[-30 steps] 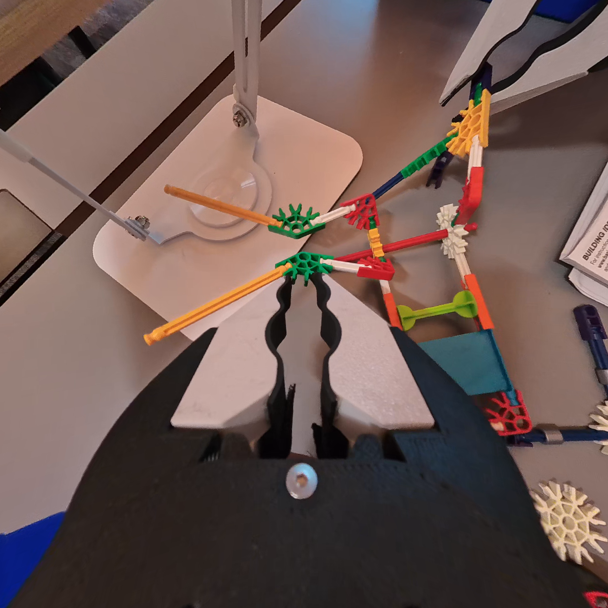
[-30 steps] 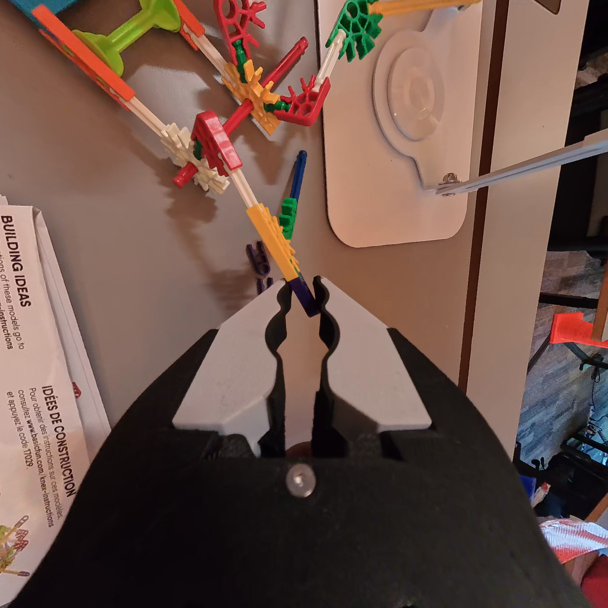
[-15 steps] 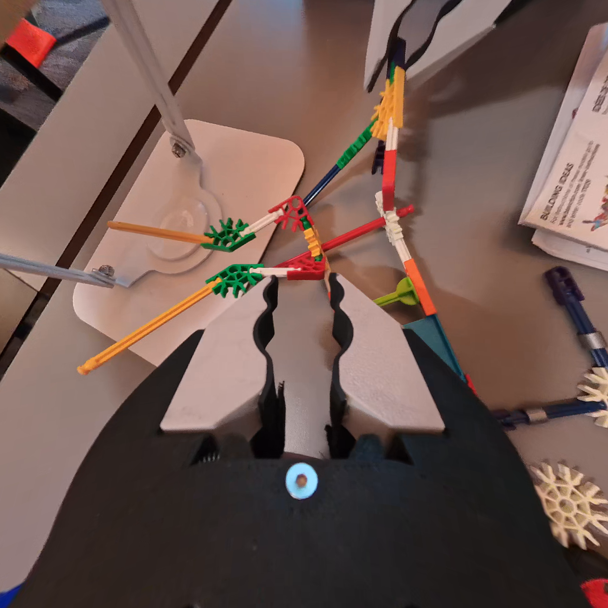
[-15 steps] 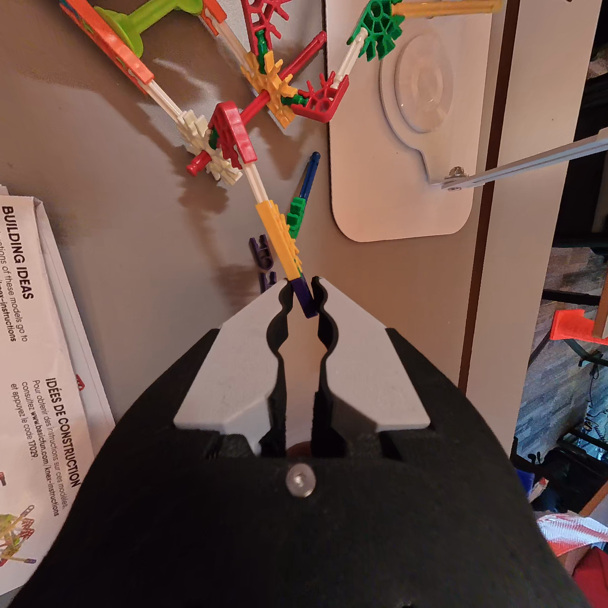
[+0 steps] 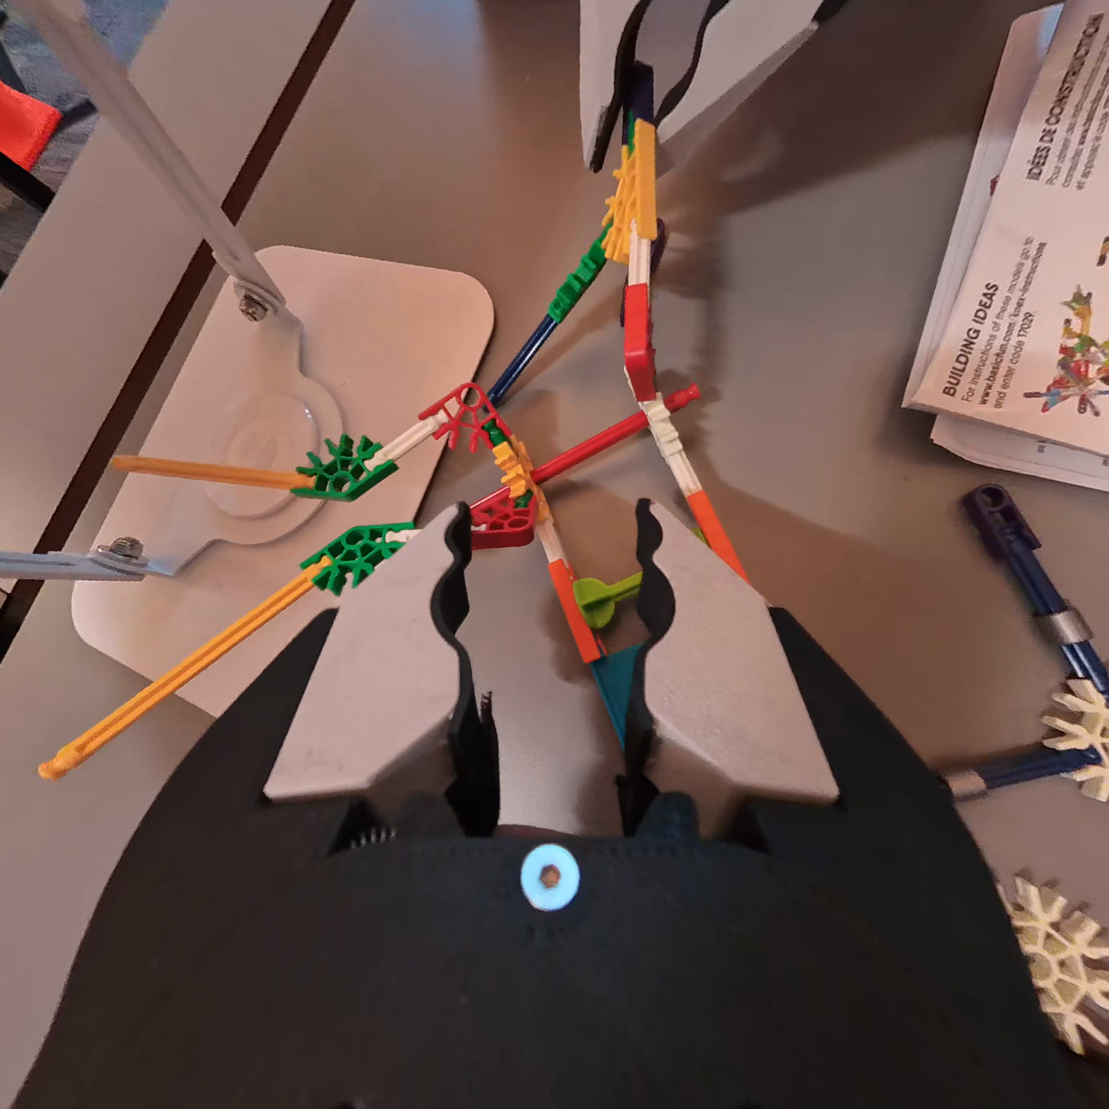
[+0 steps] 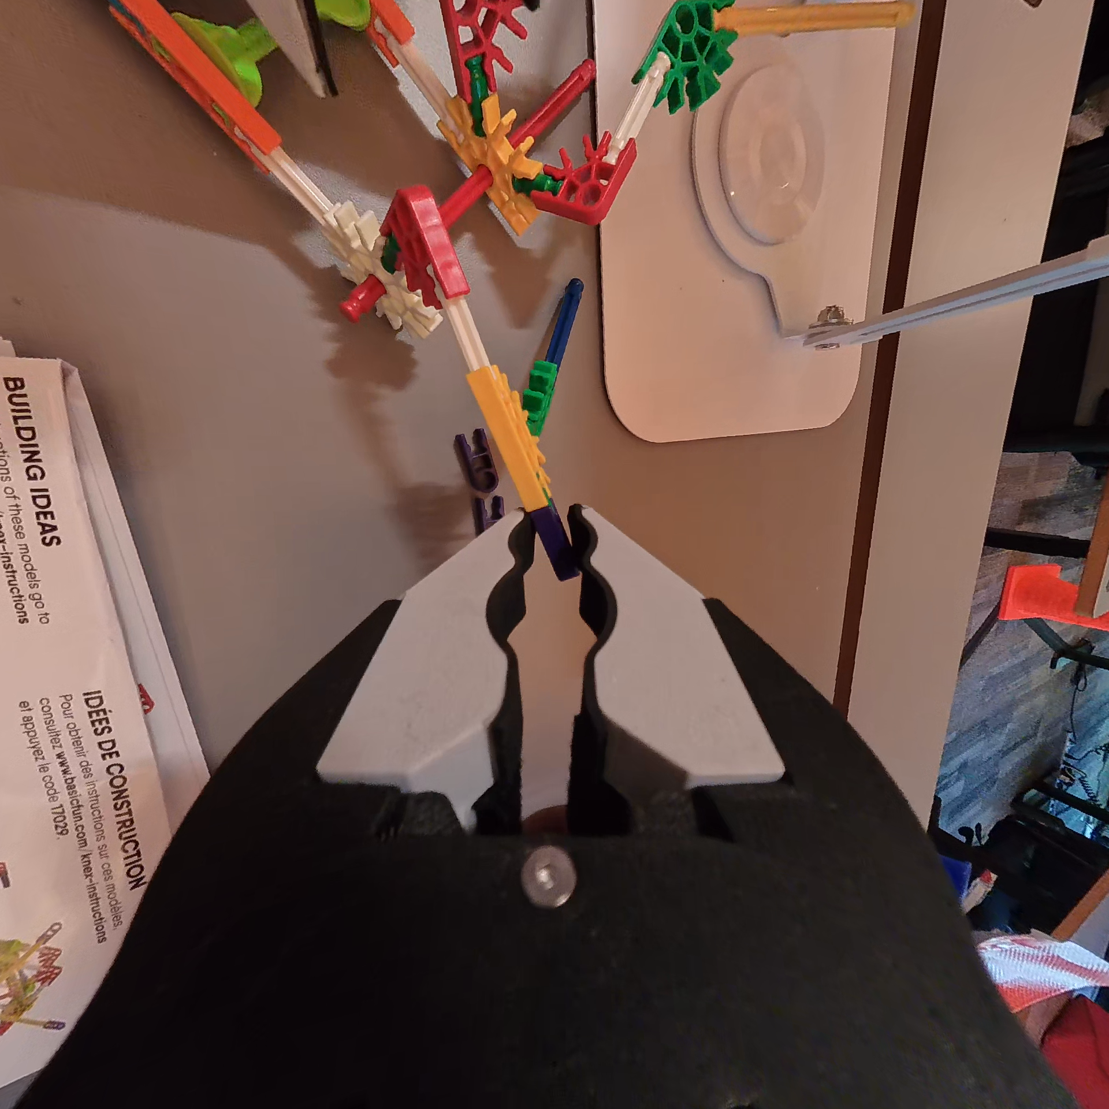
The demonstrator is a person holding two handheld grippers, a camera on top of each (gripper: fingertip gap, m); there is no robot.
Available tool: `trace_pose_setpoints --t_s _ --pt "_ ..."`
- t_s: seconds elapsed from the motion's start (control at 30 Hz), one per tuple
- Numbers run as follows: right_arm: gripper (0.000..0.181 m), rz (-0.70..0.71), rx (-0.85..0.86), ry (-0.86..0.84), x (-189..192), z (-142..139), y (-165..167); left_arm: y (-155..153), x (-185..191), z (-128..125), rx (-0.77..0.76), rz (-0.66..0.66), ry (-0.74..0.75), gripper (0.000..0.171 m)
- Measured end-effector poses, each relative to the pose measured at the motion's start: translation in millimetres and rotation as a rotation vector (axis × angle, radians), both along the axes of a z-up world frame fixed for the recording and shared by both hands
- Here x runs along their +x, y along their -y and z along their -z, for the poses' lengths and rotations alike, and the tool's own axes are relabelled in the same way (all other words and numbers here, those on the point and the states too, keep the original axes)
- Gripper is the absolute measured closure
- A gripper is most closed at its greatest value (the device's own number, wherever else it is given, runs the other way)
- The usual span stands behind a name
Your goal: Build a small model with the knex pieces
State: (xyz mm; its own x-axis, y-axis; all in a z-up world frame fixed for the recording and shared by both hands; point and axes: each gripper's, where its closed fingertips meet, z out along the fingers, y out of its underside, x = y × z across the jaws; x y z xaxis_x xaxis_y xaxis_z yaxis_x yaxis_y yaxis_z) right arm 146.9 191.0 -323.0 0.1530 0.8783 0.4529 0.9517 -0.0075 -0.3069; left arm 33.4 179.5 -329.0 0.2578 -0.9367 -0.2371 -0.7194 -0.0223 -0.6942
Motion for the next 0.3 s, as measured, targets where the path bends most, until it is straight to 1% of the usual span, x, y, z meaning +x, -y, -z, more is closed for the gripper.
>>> trace_pose_setpoints --t_s 0.3 --pt "0.172 -0.002 0.013 -0.006 -2.0 -2.2 -0.9 -0.6 2.0 5.6 0.007 0.000 -0.012 0.114"
